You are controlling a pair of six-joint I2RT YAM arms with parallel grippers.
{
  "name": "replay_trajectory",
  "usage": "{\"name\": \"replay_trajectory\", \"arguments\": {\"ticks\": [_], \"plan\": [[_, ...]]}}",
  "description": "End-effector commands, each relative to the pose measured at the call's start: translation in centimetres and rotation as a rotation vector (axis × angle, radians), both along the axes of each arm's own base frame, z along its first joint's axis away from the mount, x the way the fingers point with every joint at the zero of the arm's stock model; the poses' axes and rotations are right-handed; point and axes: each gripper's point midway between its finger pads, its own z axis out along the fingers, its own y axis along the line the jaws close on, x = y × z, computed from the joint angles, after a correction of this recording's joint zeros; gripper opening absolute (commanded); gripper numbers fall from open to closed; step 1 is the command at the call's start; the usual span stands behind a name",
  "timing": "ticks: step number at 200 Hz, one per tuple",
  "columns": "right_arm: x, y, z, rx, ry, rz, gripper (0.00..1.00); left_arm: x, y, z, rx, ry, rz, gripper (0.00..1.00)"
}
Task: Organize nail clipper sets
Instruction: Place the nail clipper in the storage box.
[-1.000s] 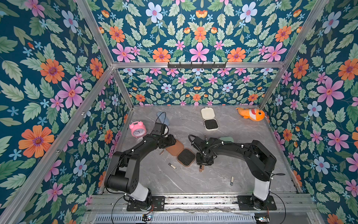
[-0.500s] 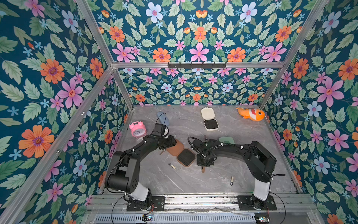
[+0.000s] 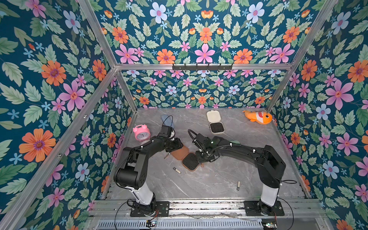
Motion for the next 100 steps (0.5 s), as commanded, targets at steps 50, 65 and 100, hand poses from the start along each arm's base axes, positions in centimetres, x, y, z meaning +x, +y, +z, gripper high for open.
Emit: {"name": "replay_trajectory", "arguments": {"ticks": [50,65,100], "plan": [[2.2,4.6,-1.7,0.024,-0.102,0.332,0.07,1.0,-0.2,-0.6,0.015,-0.004,-0.013,0.54],[2.1,5.1,-2.0,0.039,-0.104,0.364,0.08,1.0,-0.1,-0.9,0.021,0.001,-0.012,0.54],[1.9,5.4,-2.8,0.038,-0.108,0.420,0.10,1.0,0.1,-1.4,0.030,0.013,-0.011,0.54]]}}
